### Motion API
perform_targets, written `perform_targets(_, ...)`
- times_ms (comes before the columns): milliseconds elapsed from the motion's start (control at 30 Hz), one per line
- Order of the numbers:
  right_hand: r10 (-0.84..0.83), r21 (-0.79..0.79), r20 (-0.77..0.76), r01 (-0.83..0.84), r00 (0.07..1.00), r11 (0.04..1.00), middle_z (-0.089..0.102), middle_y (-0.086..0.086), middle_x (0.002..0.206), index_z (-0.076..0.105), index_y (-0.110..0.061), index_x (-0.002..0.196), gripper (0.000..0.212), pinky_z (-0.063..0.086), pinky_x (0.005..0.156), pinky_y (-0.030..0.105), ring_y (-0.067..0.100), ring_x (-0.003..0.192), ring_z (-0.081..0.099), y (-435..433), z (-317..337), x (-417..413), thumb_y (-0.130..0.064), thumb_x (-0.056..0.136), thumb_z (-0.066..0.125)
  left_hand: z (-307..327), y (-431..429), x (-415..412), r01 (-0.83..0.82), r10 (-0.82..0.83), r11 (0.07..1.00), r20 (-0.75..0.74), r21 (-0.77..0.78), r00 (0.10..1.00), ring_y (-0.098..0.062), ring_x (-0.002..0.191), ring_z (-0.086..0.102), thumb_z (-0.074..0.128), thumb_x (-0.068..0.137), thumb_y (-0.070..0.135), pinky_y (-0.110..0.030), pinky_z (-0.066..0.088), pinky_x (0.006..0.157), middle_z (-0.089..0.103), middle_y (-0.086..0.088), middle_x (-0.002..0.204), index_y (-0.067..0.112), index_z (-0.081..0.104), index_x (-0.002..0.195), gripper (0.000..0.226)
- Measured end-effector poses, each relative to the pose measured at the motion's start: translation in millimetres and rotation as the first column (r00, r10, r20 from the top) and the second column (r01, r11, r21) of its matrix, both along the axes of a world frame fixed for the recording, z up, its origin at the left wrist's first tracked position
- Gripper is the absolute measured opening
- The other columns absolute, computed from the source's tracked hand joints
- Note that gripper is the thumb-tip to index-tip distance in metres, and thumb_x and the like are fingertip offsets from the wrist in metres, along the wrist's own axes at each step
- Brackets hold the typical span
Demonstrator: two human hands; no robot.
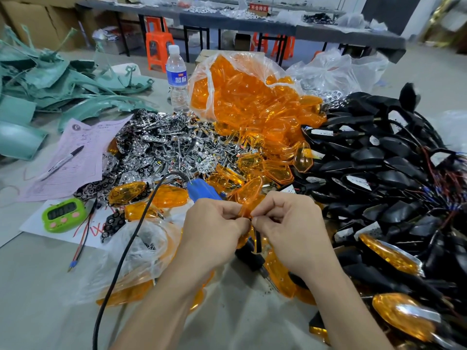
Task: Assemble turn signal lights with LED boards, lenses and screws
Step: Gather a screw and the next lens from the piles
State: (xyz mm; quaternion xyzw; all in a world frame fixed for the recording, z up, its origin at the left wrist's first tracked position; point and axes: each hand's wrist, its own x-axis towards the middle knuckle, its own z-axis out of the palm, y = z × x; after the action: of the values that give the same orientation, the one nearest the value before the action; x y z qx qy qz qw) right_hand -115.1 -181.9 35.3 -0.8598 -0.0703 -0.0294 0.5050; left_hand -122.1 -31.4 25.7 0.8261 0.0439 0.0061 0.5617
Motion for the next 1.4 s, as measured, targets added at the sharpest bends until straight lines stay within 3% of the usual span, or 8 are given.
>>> perform_targets(200, 0.137, 0.501, -0.233, -0.002, 0.963, 0.865, 0.067, 0.008, 0.061, 0.070, -0.007, 0.074, 0.026, 0.047, 0.049, 0.023, 0.013, 0.053, 0.057, -3.1, -10.3, 6.6, 0.017, 0.084, 0.071, -5.3, -10.0, -8.4, -0.149, 0.143, 0.988, 0.118, 0.041, 0.983, -0.025, 0.066, 0.070, 0.067, 0.075, 0.025, -0.051, 0.059, 0.066, 0.073, 0.003, 0.065, 0.028, 0.076, 0.082, 0.012)
perform_targets(400, 0.193, 0.311, -0.151, -0.139, 0.970, 0.940, 0.069, 0.007, 0.061, 0.074, -0.018, 0.071, 0.032, 0.049, 0.050, 0.023, 0.015, 0.053, 0.058, -9.2, -7.6, 16.2, 0.011, 0.084, 0.074, -2.5, -4.2, -1.4, -0.061, 0.061, 0.998, -0.007, -0.036, 0.998, -0.041, 0.077, 0.070, 0.066, 0.065, 0.024, -0.060, 0.059, 0.072, 0.075, -0.011, 0.071, 0.025, 0.080, 0.078, 0.019)
perform_targets(667, 0.136, 0.534, -0.326, 0.063, 0.935, 0.843, 0.069, 0.009, 0.066, 0.072, -0.015, 0.071, 0.033, 0.049, 0.052, 0.023, 0.014, 0.056, 0.059, 2.1, -27.0, 11.3, 0.014, 0.087, 0.070, -11.4, -6.5, 1.3, -0.136, 0.135, 0.991, -0.021, -0.017, 0.991, -0.019, 0.066, 0.072, 0.073, 0.083, 0.008, -0.046, 0.063, 0.074, 0.075, 0.010, 0.065, 0.051, 0.078, 0.073, 0.045)
perform_targets(800, 0.123, 0.639, -0.352, 0.143, 0.928, 0.756, 0.071, 0.010, 0.072, 0.073, -0.009, 0.080, 0.021, 0.053, 0.056, 0.022, 0.014, 0.060, 0.063, 9.3, -30.0, 10.7, 0.011, 0.088, 0.070, -13.2, -7.1, 4.6, -0.188, 0.178, 0.978, 0.112, 0.091, 0.978, -0.008, 0.064, 0.067, 0.071, 0.082, 0.014, -0.035, 0.060, 0.061, 0.071, 0.016, 0.061, 0.043, 0.076, 0.067, 0.033)
perform_targets(900, 0.100, 0.527, -0.270, 0.060, 0.958, 0.847, 0.075, 0.009, 0.073, 0.076, -0.009, 0.085, 0.014, 0.051, 0.055, 0.021, 0.013, 0.061, 0.064, 1.1, -22.5, 13.6, 0.005, 0.087, 0.076, -11.6, -6.9, 5.9, -0.131, 0.131, 0.991, 0.086, -0.005, 0.988, -0.008, 0.065, 0.070, 0.072, 0.085, 0.019, -0.042, 0.063, 0.066, 0.073, 0.017, 0.065, 0.056, 0.075, 0.077, 0.038)
perform_targets(1033, 0.107, 0.346, -0.217, -0.026, 0.970, 0.938, 0.074, 0.009, 0.068, 0.080, -0.009, 0.081, 0.006, 0.051, 0.053, 0.022, 0.013, 0.057, 0.064, -12.4, -13.1, 18.4, -0.004, 0.085, 0.081, -12.4, 4.7, 8.8, 0.043, -0.036, 0.991, 0.058, -0.128, 0.998, -0.011, 0.075, 0.076, 0.073, 0.076, 0.032, -0.041, 0.064, 0.074, 0.079, 0.010, 0.079, 0.040, 0.083, 0.089, 0.018)
perform_targets(1200, 0.188, 0.434, -0.235, -0.070, 0.954, 0.898, 0.073, 0.018, 0.070, 0.076, 0.004, 0.083, 0.005, 0.054, 0.052, 0.023, 0.019, 0.054, 0.065, -12.9, -14.6, 24.4, 0.004, 0.088, 0.075, -16.4, 14.0, 11.4, 0.133, -0.120, 0.976, 0.081, -0.175, 0.989, -0.011, 0.070, 0.075, 0.088, 0.074, 0.012, -0.020, 0.056, 0.063, 0.080, 0.003, 0.080, 0.035, 0.081, 0.097, 0.033)
perform_targets(1400, 0.214, 0.426, -0.254, -0.090, 0.943, 0.900, 0.073, 0.020, 0.071, 0.078, -0.006, 0.077, 0.014, 0.055, 0.054, 0.025, 0.023, 0.057, 0.067, -12.9, -21.5, 25.4, 0.002, 0.088, 0.076, -18.5, 14.0, 8.8, 0.088, -0.075, 0.986, 0.095, -0.144, 0.993, -0.010, 0.072, 0.077, 0.089, 0.073, 0.003, -0.019, 0.058, 0.064, 0.080, 0.008, 0.078, 0.037, 0.083, 0.091, 0.038)
